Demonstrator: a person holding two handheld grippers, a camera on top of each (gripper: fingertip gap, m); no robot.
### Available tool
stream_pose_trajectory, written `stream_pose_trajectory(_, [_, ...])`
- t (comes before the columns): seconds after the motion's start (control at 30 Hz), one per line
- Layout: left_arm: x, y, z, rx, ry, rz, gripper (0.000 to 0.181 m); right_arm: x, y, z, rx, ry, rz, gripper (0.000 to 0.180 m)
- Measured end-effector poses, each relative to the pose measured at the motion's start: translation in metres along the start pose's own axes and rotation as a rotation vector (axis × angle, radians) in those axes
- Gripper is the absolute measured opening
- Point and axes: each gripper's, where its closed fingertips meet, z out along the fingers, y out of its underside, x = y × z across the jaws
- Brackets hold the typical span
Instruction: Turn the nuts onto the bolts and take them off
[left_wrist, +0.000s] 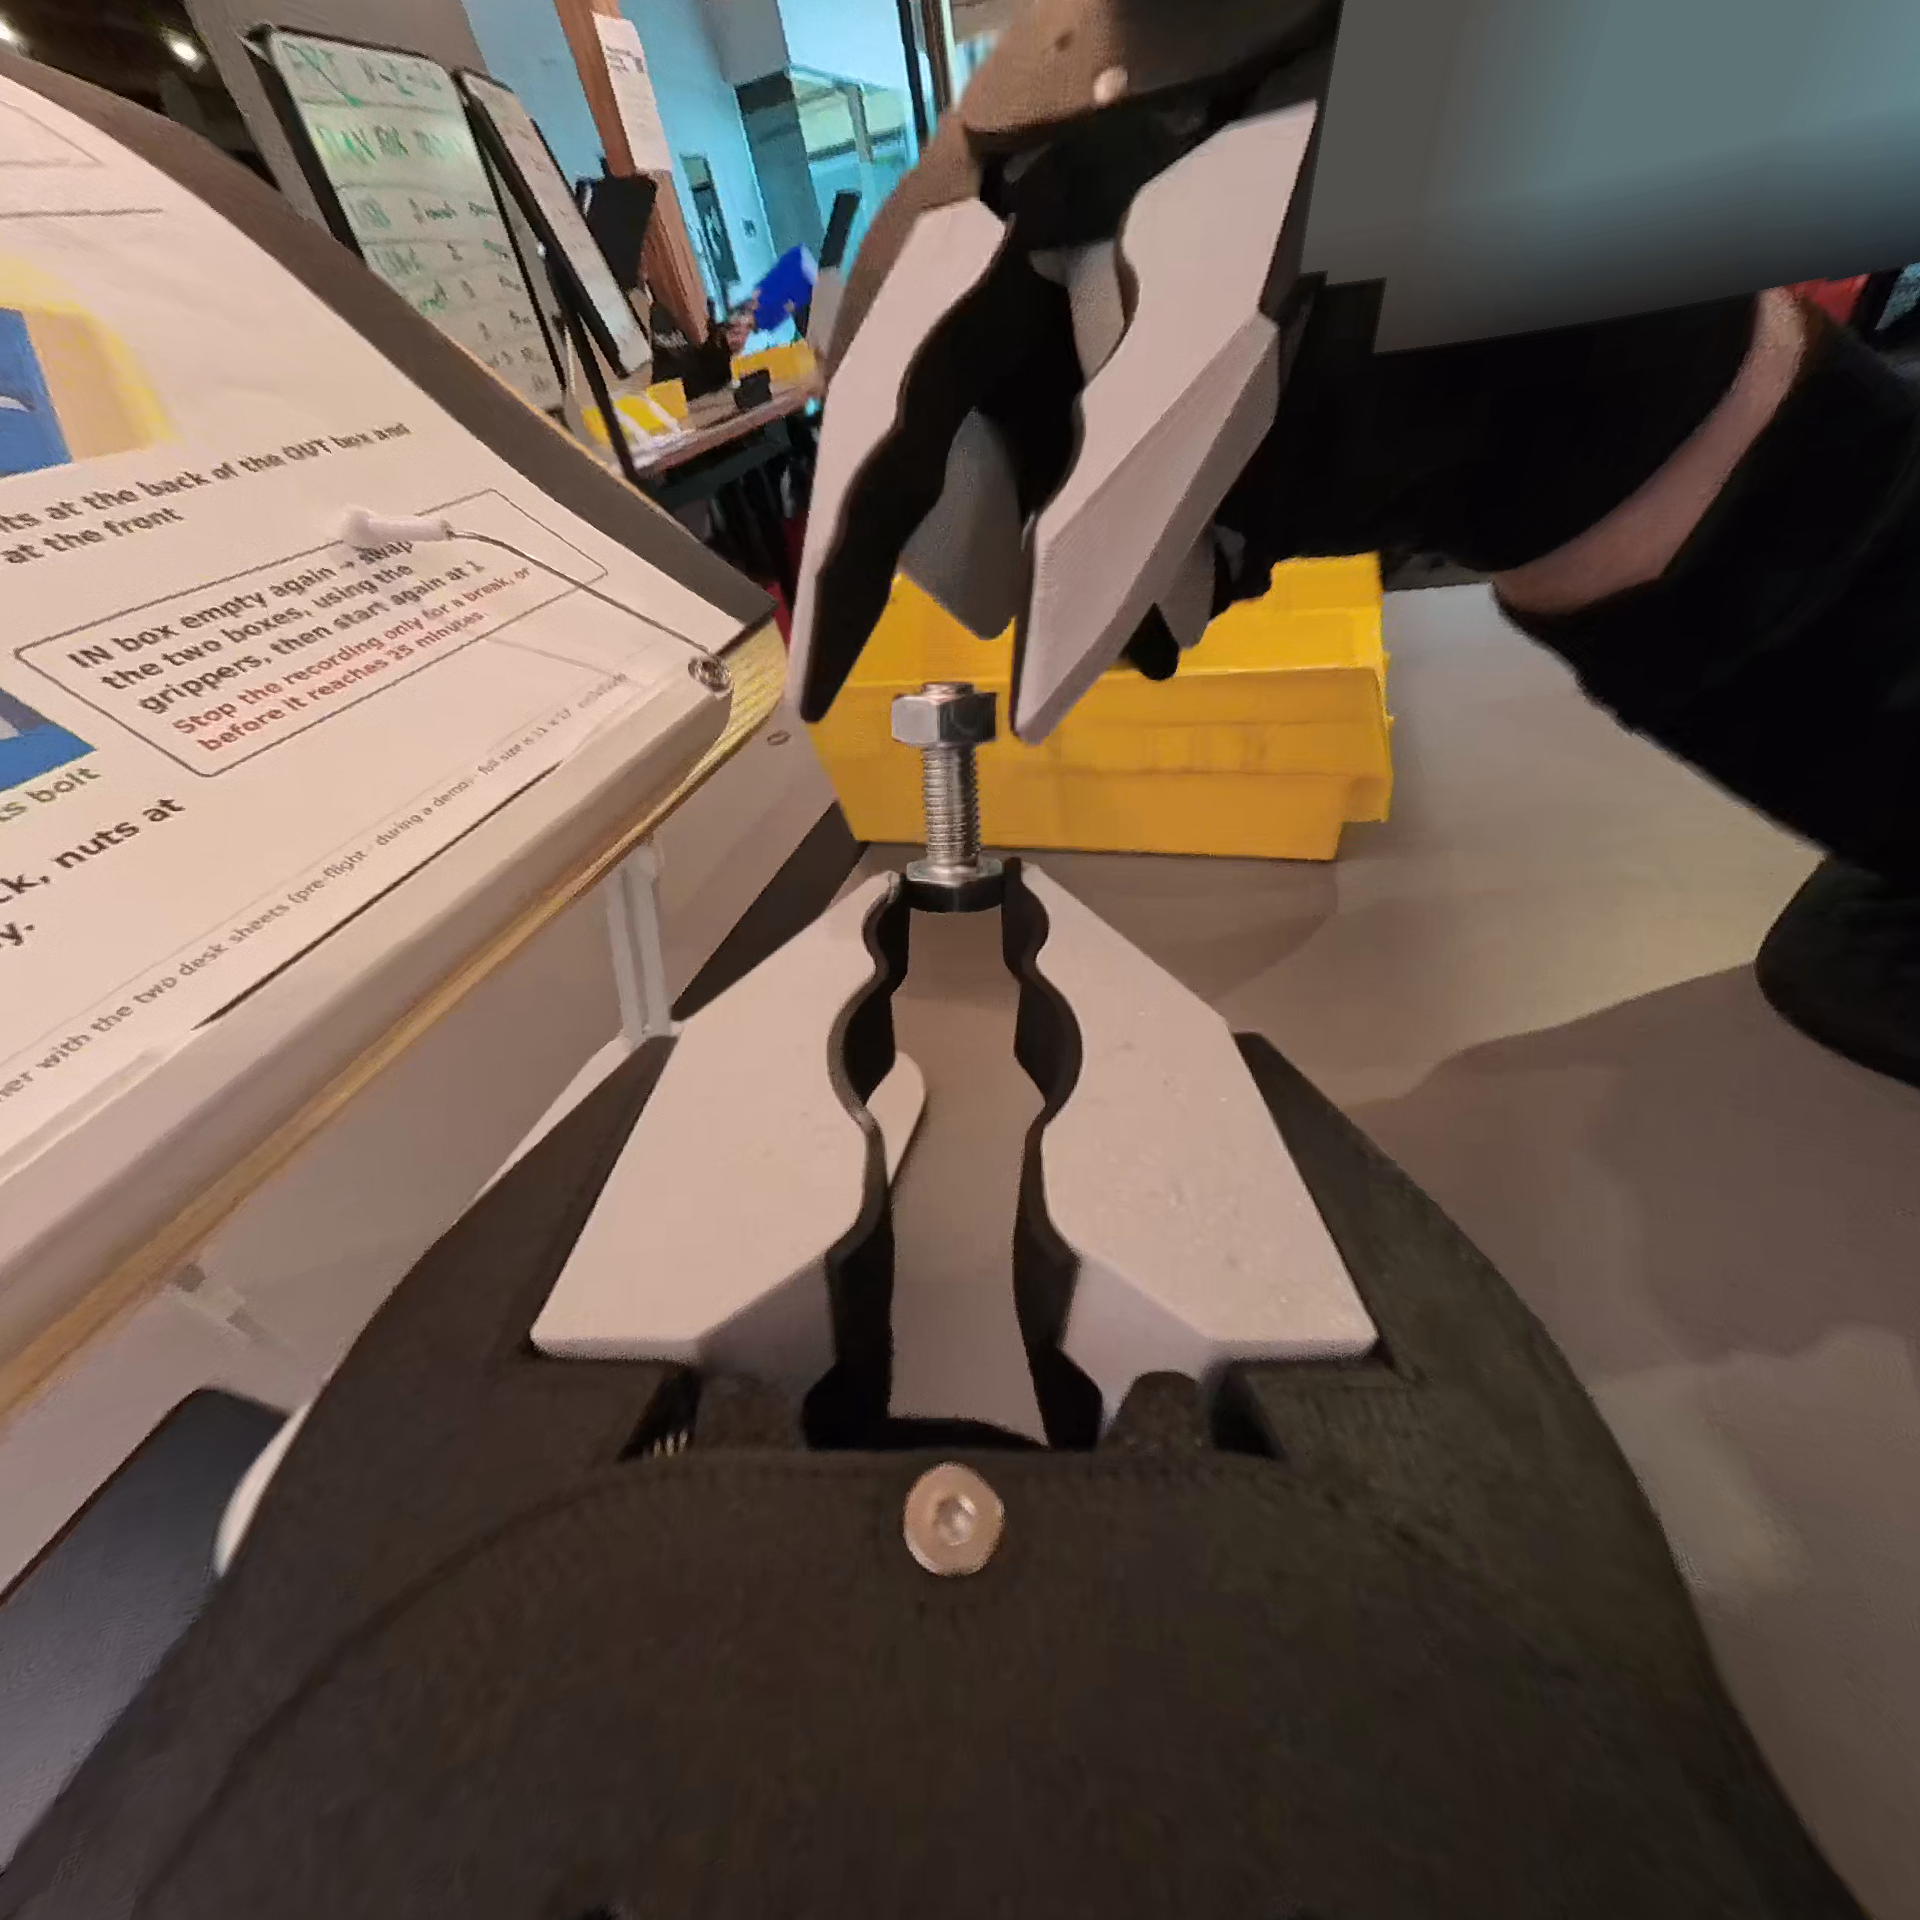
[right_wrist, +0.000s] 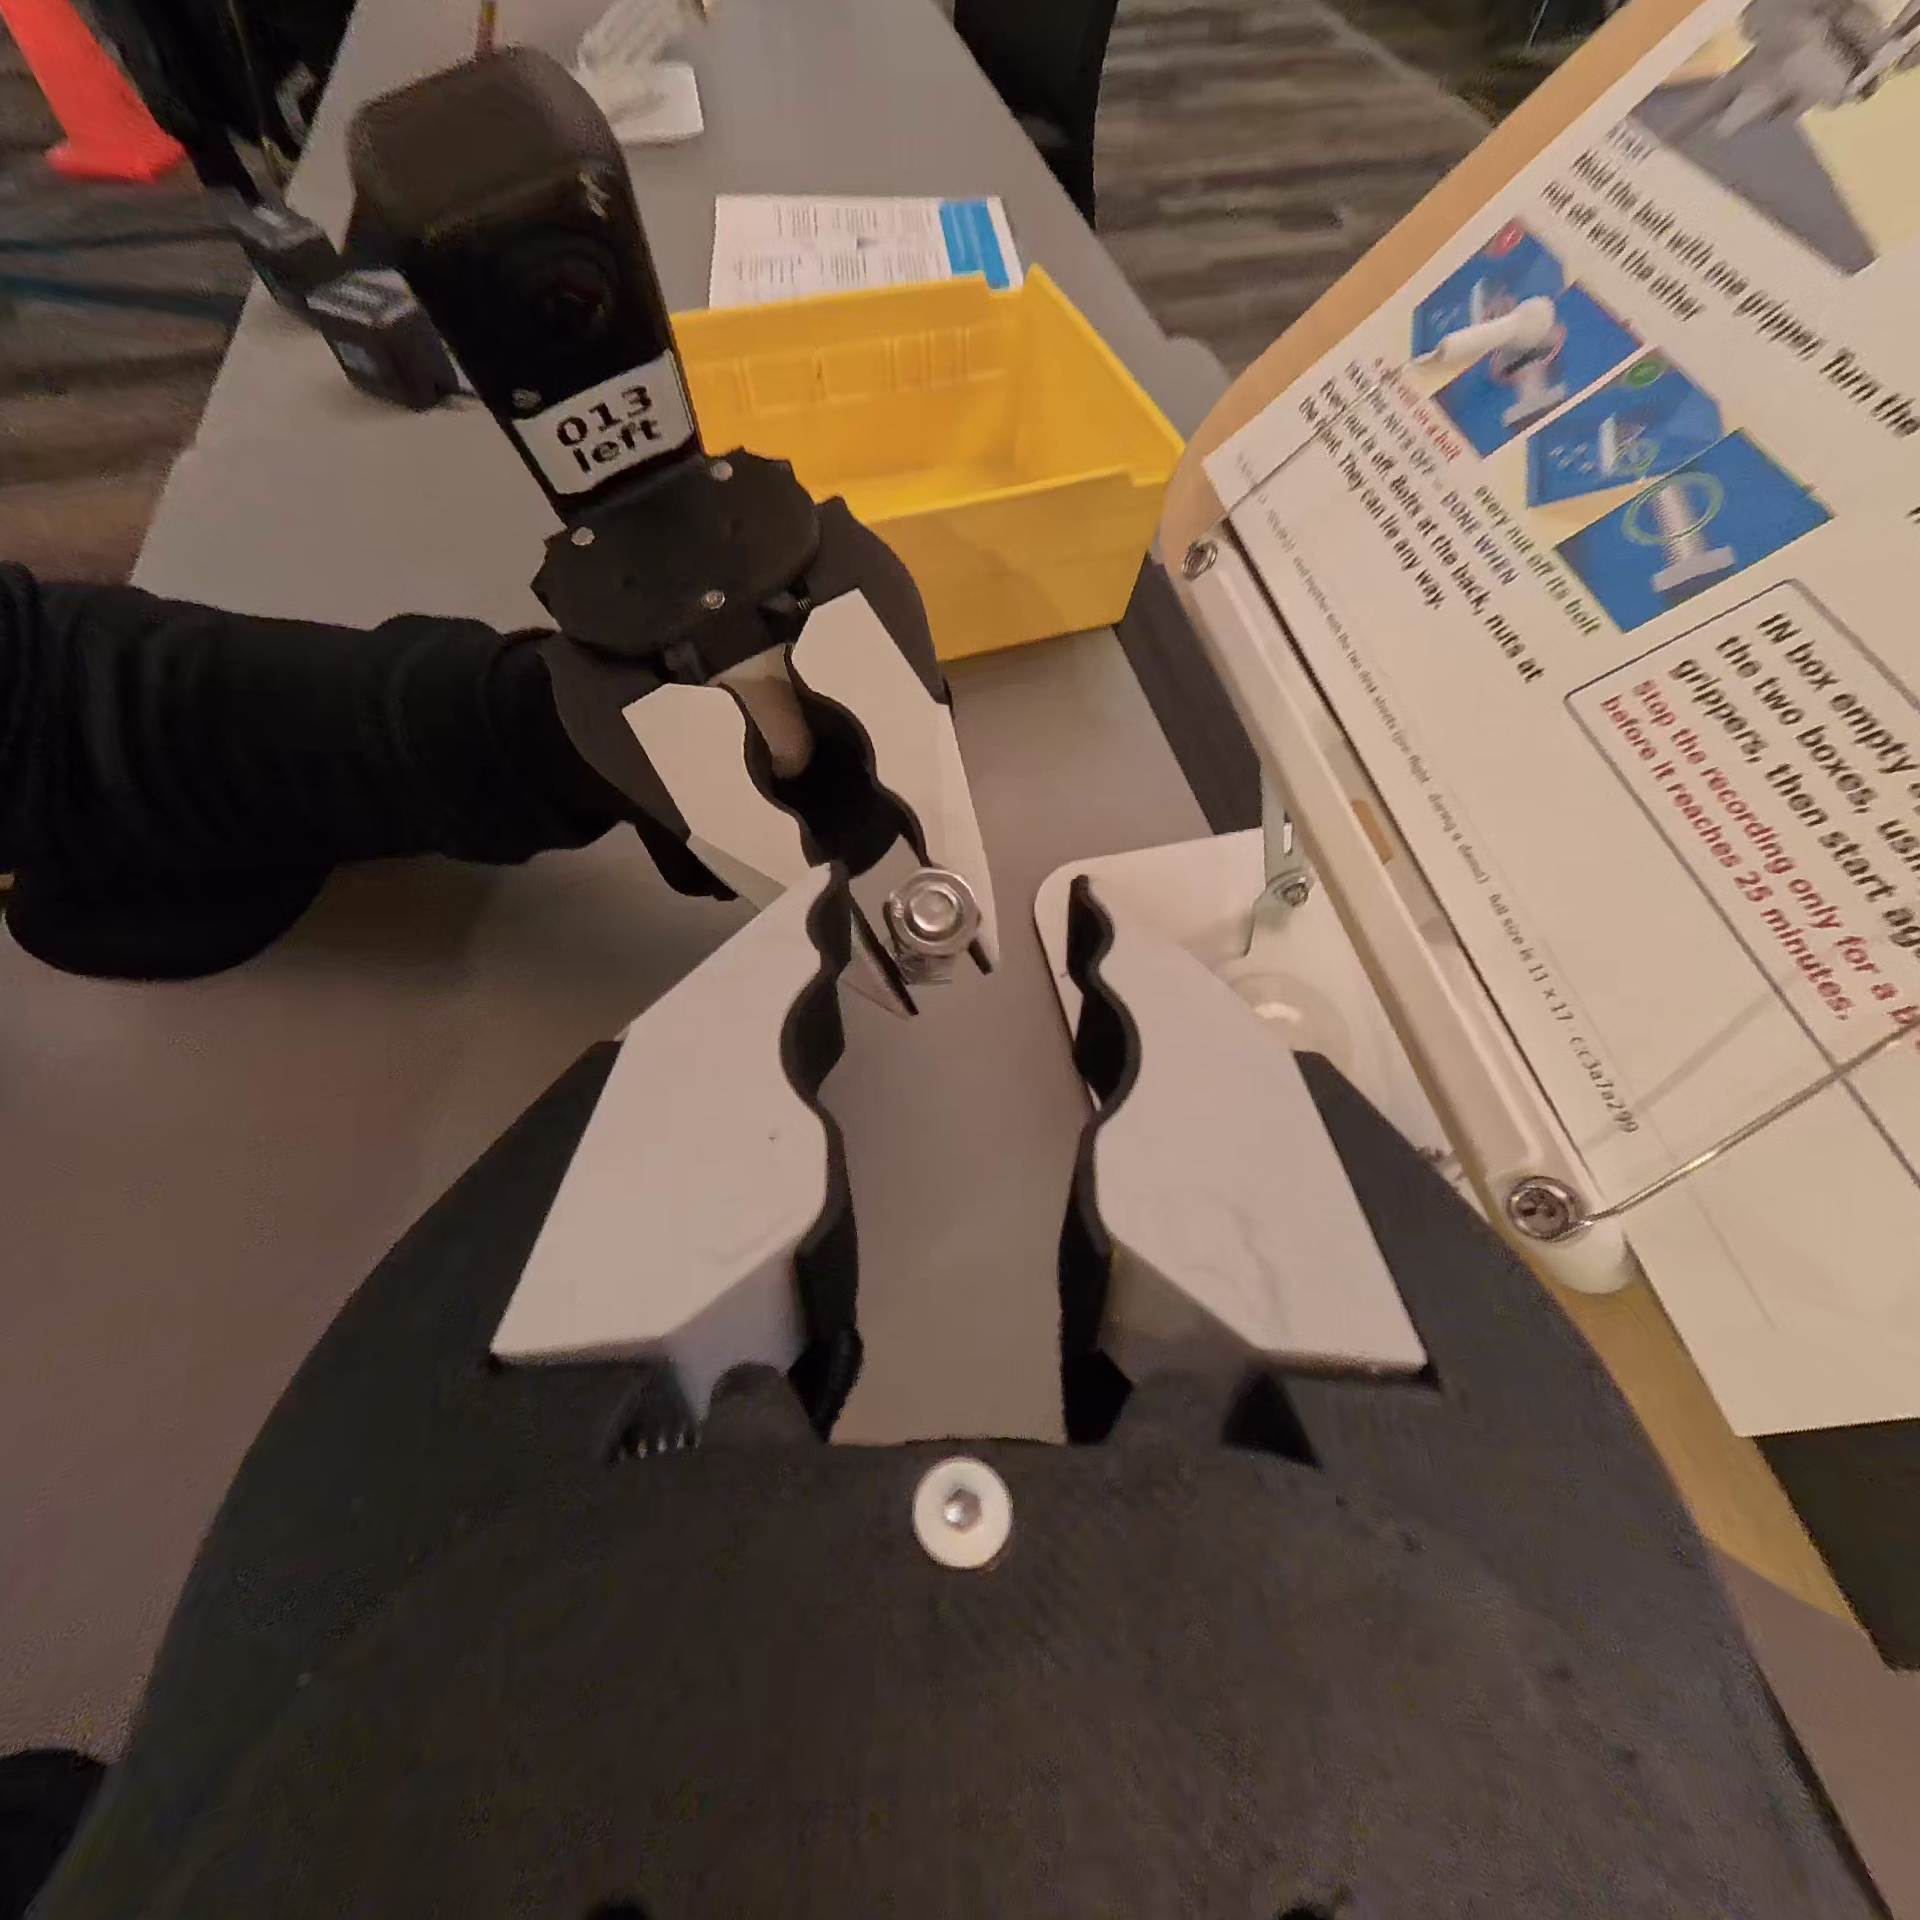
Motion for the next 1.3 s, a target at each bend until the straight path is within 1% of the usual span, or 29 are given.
stream_pose_trajectory(0.1, [-0.002,-0.011,-0.005,0.079,0.016,-0.072,0.016,0.003,-0.013,-0.005,0.109,-0.009,-0.021,0.043])
stream_pose_trajectory(0.27, [-0.001,-0.026,-0.011,0.175,0.059,-0.145,0.016,0.003,-0.032,-0.007,0.318,-0.099,0.04,0.048])
stream_pose_trajectory(0.37, [0.0,-0.031,-0.013,0.219,0.082,-0.18,0.016,0.003,-0.032,-0.004,0.334,-0.11,0.034,0.049])
stream_pose_trajectory(0.57, [0.002,-0.035,-0.015,0.244,0.098,-0.181,0.016,0.001,-0.032,-0.005,0.349,-0.121,0.02,0.048])
stream_pose_trajectory(0.6, [0.003,-0.035,-0.016,0.247,0.102,-0.179,0.016,0.002,-0.031,-0.005,0.35,-0.121,0.016,0.051])
stream_pose_trajectory(0.63, [0.004,-0.036,-0.016,0.249,0.104,-0.175,0.015,0.005,-0.031,-0.007,0.355,-0.11,0.019,0.059])
stream_pose_trajectory(0.67, [0.005,-0.037,-0.017,0.25,0.106,-0.171,0.015,0.008,-0.031,-0.008,0.365,-0.107,0.027,0.061])
stream_pose_trajectory(0.7, [0.004,-0.039,-0.018,0.258,0.101,-0.167,0.015,0.008,-0.031,-0.01,0.379,-0.114,0.036,0.053])
stream_pose_trajectory(0.73, [0.003,-0.041,-0.02,0.274,0.102,-0.172,0.016,0.011,-0.03,-0.012,0.382,-0.109,0.039,0.041])
stream_pose_trajectory(0.8, [0.003,-0.045,-0.024,0.301,0.117,-0.183,0.015,0.012,-0.024,-0.014,0.367,-0.109,0.023,0.044])
stream_pose_trajectory(0.9, [0.005,-0.045,-0.024,0.297,0.121,-0.174,0.016,0.006,-0.033,-0.021,0.414,-0.137,0.016,0.047])
stream_pose_trajectory(1.03, [0.007,-0.043,-0.021,0.287,0.124,-0.174,0.016,-0.003,-0.036,-0.013,0.412,-0.167,0.011,0.052])
stream_pose_trajectory(1.1, [0.007,-0.043,-0.021,0.286,0.128,-0.175,0.015,-0.002,-0.037,-0.011,0.409,-0.151,0.002,0.054])
stream_pose_trajectory(1.13, [0.007,-0.043,-0.021,0.284,0.124,-0.172,0.015,0.0,-0.036,-0.011,0.406,-0.145,0.006,0.053])
stream_pose_trajectory(1.17, [0.007,-0.043,-0.022,0.282,0.125,-0.17,0.015,0.006,-0.034,-0.013,0.404,-0.124,0.017,0.041])
stream_pose_trajectory(1.2, [0.008,-0.045,-0.023,0.29,0.132,-0.167,0.015,0.018,-0.029,-0.017,0.399,-0.07,0.036,0.033])
stream_pose_trajectory(1.23, [0.009,-0.046,-0.024,0.295,0.136,-0.162,0.015,0.029,-0.025,-0.021,0.404,-0.035,0.064,0.035])
stream_pose_trajectory(1.3, [0.009,-0.047,-0.023,0.287,0.132,-0.157,0.016,0.029,-0.029,-0.032,0.473,-0.089,0.112,0.038])
